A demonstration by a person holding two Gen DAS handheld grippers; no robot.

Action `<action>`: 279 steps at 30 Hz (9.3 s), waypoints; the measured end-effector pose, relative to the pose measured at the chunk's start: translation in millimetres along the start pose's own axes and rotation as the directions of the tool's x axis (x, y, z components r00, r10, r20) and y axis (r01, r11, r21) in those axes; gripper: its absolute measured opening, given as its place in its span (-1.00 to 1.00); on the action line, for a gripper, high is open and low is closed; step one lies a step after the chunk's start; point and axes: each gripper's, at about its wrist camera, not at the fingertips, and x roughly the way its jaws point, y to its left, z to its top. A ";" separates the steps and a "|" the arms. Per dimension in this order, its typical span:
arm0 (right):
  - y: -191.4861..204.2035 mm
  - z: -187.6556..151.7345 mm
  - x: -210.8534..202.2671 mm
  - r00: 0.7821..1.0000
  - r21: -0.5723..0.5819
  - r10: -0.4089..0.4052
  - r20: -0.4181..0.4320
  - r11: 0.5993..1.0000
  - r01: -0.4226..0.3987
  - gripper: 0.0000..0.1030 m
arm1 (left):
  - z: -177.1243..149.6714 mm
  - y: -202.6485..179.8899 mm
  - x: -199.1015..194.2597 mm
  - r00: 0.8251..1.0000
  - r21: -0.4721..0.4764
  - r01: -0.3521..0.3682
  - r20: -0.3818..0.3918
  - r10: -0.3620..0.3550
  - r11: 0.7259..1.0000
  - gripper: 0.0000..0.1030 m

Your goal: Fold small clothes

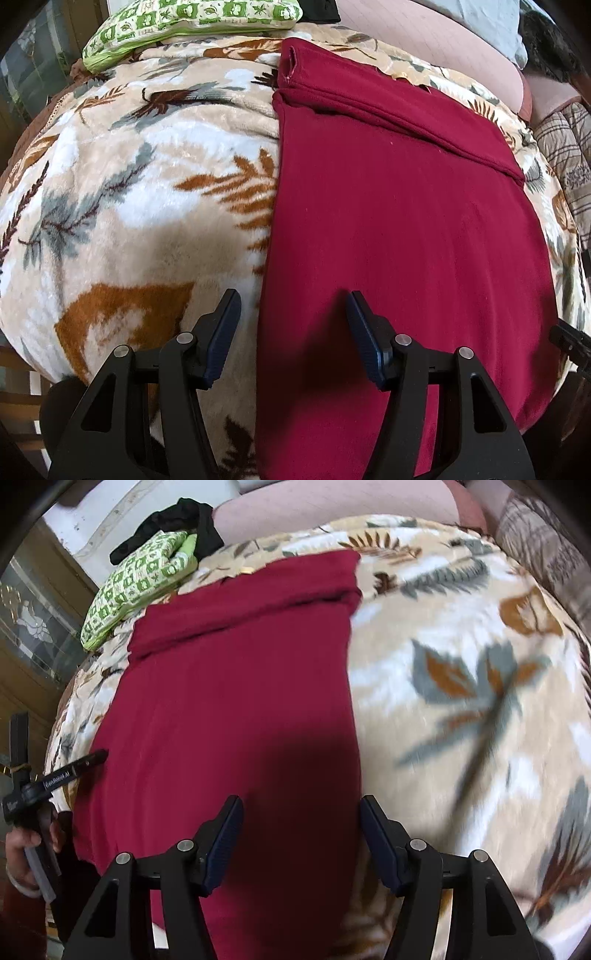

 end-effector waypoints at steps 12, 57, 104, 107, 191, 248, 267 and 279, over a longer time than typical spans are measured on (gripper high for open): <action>-7.8 -24.8 -12.7 0.998 0.000 0.024 -0.063 1.000 -0.024 0.26 | -30.7 21.0 -21.2 0.991 0.016 0.069 -0.113 -0.067 0.997 0.15; 6.8 -46.8 -6.4 0.974 -0.034 0.186 -0.128 0.981 -0.192 0.61 | -62.5 -8.3 -14.1 0.985 0.106 0.084 -0.157 -0.067 0.991 0.54; -11.7 142.5 -14.2 0.865 0.057 0.442 0.239 0.883 -0.467 -0.79 | 126.0 -10.4 -29.6 0.958 0.038 0.272 0.088 -0.274 0.962 -0.88; -13.0 184.7 2.2 0.876 0.073 0.411 0.253 0.895 -0.441 -0.79 | 167.0 -17.7 -17.5 0.961 0.035 0.244 0.128 -0.246 0.969 -0.88; 23.9 211.2 83.3 0.989 -0.036 -0.131 0.062 0.990 0.133 -0.05 | 151.0 6.7 51.0 0.999 -0.110 -0.028 0.031 0.031 0.994 0.29; 260.3 327.7 224.2 0.973 -0.258 0.182 -0.141 0.942 -0.214 0.17 | 157.5 51.0 71.4 0.992 -0.257 0.128 0.045 -0.120 0.958 0.34; 278.3 318.5 233.6 0.987 -0.385 0.122 -0.103 0.910 -0.153 -0.74 | 157.8 55.1 73.9 0.991 -0.273 0.137 0.039 -0.132 0.952 0.34; 303.0 310.5 238.9 0.985 -0.442 -0.040 -0.170 0.896 -0.040 0.41 | 152.6 60.4 74.6 0.988 -0.286 0.155 0.043 -0.149 0.946 0.36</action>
